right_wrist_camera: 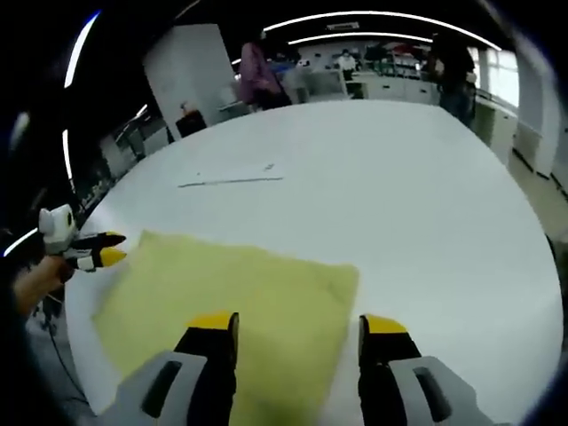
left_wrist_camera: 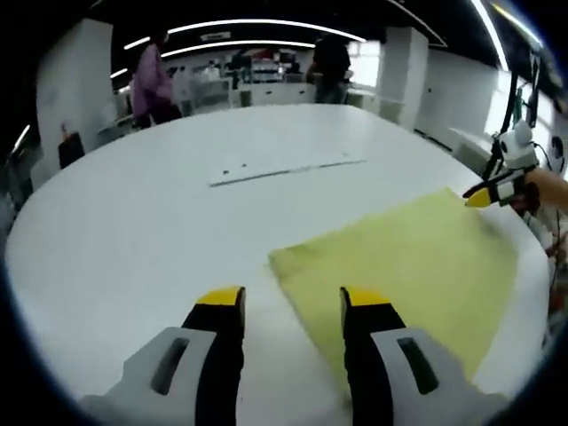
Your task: Fold the garment on the visible template until the final outline fits inside the template.
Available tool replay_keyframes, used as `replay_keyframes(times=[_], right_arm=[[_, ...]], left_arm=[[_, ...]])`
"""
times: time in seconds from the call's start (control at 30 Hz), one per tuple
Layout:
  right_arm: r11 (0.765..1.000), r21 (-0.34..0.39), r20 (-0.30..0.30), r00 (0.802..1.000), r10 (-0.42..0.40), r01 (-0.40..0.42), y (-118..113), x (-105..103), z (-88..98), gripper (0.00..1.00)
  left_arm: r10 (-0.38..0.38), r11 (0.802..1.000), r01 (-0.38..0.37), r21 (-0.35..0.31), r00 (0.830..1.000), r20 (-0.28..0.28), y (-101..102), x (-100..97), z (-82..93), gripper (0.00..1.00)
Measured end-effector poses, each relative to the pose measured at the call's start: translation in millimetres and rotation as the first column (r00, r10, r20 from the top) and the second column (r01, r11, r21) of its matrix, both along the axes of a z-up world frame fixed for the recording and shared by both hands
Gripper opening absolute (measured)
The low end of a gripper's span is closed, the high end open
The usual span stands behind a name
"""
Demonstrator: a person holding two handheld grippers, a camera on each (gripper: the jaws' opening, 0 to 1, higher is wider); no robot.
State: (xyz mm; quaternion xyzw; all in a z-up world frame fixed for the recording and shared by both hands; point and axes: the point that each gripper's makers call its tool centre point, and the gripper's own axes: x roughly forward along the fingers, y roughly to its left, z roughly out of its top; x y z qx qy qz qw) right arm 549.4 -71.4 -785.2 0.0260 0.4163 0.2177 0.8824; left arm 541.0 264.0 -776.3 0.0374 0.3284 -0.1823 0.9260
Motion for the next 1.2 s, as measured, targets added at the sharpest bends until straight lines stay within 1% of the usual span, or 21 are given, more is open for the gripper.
replay_keyframes(times=[0.17,0.27,0.4,0.5,0.6,0.7,0.73,0.8,0.9,1.2], right_arm=[[0.999,0.001,-0.007,0.999,0.040,-0.040,2,-12,6.4,0.58],[0.998,-0.007,-0.005,0.998,0.064,-0.064,1,-20,10.1,0.61],[0.996,0.000,-0.003,0.996,0.084,-0.084,-1,-30,14.6,0.63],[0.995,0.004,-0.001,0.995,0.100,-0.100,-3,-38,17.5,0.66],[0.993,0.006,-0.008,0.993,0.117,-0.117,-4,-49,19.8,0.67],[0.992,0.015,-0.013,0.992,0.128,-0.128,-5,-59,23.0,0.66],[0.991,0.017,-0.014,0.991,0.131,-0.131,-6,-62,24.0,0.66],[0.991,0.013,-0.013,0.991,0.137,-0.137,-6,-69,26.3,0.66],[0.989,0.007,-0.020,0.989,0.146,-0.146,-7,-81,25.2,0.66],[0.990,0.008,-0.026,0.989,0.143,-0.143,-12,-105,25.8,0.63]], left_arm=[[-0.051,0.999,0.051,-0.009,0.999,0.017,-5,-12.5,6.9,0.50],[-0.074,0.997,0.074,-0.008,0.997,0.017,-5,-20.3,9.2,0.53],[-0.092,0.995,0.092,-0.047,0.996,0.013,-10,-33.1,13.2,0.56],[-0.106,0.993,0.107,-0.053,0.994,0.008,-12,-42.3,14.8,0.57],[-0.116,0.991,0.116,-0.062,0.993,0.008,-12,-51.4,17.1,0.58],[-0.111,0.988,0.112,-0.110,0.994,0.012,-14,-59.5,20.7,0.58],[-0.106,0.987,0.107,-0.121,0.994,0.018,-12,-61.9,23.0,0.57],[-0.111,0.986,0.113,-0.121,0.994,0.024,-11,-67.6,25.4,0.56],[-0.123,0.985,0.126,-0.120,0.992,0.032,-12,-76.5,27.3,0.55],[-0.111,0.982,0.109,-0.152,0.994,-0.005,-12,-99.3,19.6,0.51]])
